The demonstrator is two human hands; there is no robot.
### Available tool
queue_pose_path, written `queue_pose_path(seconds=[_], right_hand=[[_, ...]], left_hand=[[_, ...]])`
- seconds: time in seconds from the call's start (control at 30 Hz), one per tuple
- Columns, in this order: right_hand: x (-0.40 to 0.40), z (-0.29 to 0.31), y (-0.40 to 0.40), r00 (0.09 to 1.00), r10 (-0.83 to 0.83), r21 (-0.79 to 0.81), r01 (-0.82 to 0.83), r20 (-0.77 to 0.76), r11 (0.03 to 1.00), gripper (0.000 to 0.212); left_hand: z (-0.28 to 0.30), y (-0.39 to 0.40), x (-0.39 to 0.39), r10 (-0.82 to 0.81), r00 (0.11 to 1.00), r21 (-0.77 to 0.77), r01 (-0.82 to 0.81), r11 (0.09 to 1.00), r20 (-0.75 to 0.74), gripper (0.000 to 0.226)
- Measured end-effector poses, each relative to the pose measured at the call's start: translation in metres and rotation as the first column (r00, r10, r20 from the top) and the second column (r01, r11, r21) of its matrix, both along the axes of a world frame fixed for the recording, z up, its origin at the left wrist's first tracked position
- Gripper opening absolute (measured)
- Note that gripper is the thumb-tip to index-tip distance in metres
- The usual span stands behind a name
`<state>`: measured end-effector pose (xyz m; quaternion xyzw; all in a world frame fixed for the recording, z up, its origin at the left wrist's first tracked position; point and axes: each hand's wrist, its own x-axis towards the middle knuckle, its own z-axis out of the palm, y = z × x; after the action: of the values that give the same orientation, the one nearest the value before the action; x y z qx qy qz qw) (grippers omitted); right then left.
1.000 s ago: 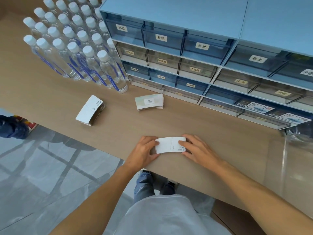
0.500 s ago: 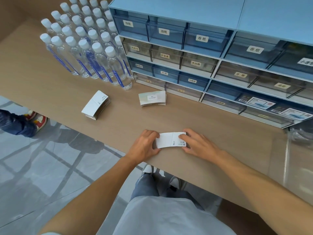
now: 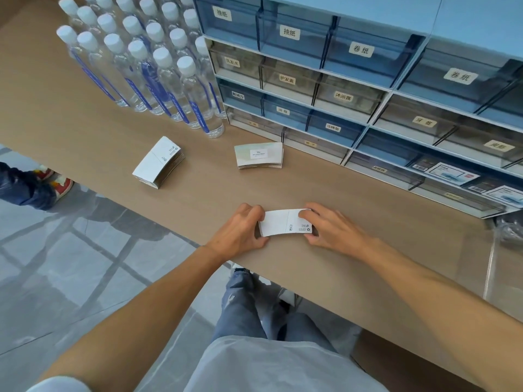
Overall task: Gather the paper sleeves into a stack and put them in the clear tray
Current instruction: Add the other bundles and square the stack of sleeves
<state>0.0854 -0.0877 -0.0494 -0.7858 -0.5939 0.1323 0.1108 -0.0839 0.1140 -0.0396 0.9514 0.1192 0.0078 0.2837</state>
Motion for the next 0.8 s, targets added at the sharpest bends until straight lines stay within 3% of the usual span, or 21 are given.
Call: queue_pose_path(seconds=[0.3, 0.57, 0.8], right_hand=[[0.025, 0.017, 0.043, 0.999, 0.044, 0.053, -0.044, -0.01, 0.998, 0.033], [0.075, 0.039, 0.117, 0.998, 0.057, 0.15, -0.059, 0.019, 0.987, 0.032], [0.093, 0.036, 0.152, 1.0, -0.023, 0.086, 0.024, -0.009, 0.996, 0.043]], left_hand=[[0.012, 0.043, 0.016, -0.006, 0.999, 0.002, 0.006, 1.0, 0.051, 0.037], [0.034, 0.116, 0.059, -0.029, 0.993, 0.02, 0.027, 0.999, 0.115, 0.054], [0.031, 0.154, 0.088, -0.045, 0.992, 0.058, 0.038, 0.998, 0.121, 0.049]])
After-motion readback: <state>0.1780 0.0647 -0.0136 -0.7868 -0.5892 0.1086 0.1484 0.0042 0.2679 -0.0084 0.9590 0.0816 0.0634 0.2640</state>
